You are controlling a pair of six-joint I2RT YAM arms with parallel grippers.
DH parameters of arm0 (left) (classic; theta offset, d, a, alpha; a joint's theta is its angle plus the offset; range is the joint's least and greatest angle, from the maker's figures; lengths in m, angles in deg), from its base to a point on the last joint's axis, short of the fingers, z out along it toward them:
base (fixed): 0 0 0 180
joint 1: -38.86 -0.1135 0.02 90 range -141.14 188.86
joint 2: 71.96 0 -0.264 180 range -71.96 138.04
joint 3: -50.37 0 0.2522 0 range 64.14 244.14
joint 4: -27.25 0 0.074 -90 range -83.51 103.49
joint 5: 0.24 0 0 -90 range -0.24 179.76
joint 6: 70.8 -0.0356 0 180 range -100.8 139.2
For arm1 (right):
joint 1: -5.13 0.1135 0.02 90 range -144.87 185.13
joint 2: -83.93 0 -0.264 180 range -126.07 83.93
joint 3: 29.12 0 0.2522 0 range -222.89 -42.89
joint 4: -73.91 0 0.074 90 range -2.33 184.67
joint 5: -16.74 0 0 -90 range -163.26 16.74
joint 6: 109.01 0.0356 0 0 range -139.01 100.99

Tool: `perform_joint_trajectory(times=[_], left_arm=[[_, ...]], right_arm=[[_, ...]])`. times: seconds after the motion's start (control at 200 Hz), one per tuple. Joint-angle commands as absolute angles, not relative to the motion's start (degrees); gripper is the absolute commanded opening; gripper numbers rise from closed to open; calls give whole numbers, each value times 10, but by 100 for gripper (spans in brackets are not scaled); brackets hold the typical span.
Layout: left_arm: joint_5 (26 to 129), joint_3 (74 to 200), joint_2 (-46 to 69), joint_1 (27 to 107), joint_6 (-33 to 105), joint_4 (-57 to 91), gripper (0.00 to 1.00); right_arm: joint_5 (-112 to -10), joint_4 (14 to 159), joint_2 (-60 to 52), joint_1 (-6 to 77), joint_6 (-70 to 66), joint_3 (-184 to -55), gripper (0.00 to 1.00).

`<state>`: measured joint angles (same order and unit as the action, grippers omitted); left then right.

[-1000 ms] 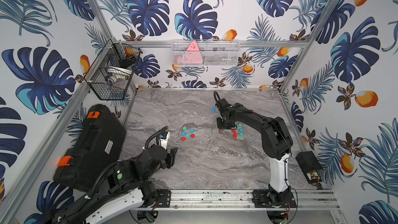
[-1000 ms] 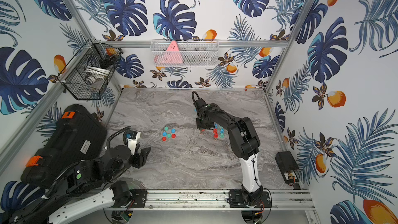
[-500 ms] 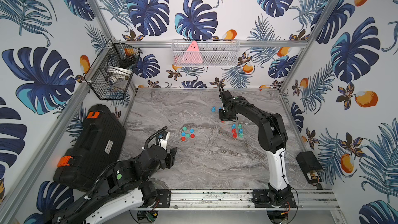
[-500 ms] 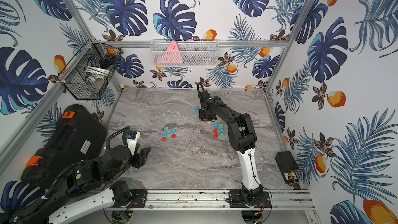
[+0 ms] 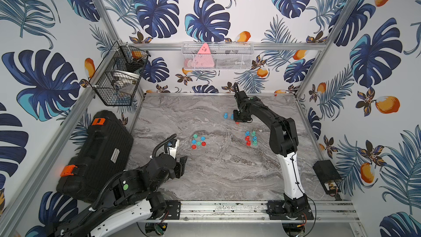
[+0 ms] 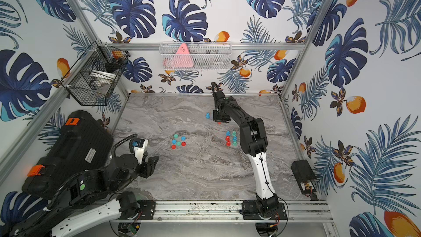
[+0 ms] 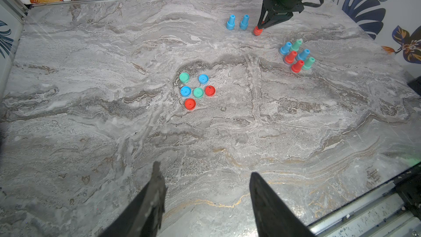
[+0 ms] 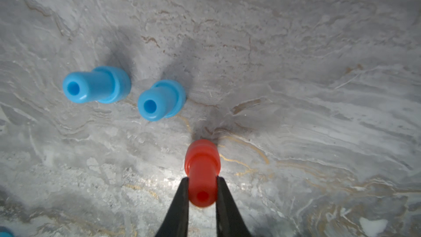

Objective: Close the stamp cap
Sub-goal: Move the stamp at the center of the board.

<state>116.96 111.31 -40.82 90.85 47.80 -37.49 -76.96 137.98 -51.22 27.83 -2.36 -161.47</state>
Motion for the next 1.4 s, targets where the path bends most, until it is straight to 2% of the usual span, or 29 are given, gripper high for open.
perform_joint_trajectory(times=[0.0, 0.455, 1.391], left_arm=[[1176, 1112, -410, 908, 479, -362, 64], [1174, 1111, -418, 908, 477, -360, 63], [1174, 1110, -420, 908, 477, -360, 63]], right_arm=[[-779, 1403, -523, 277, -29, -1637, 19], [-793, 1447, -585, 274, -27, -1744, 19], [-798, 1458, -613, 262, -27, -1782, 20]])
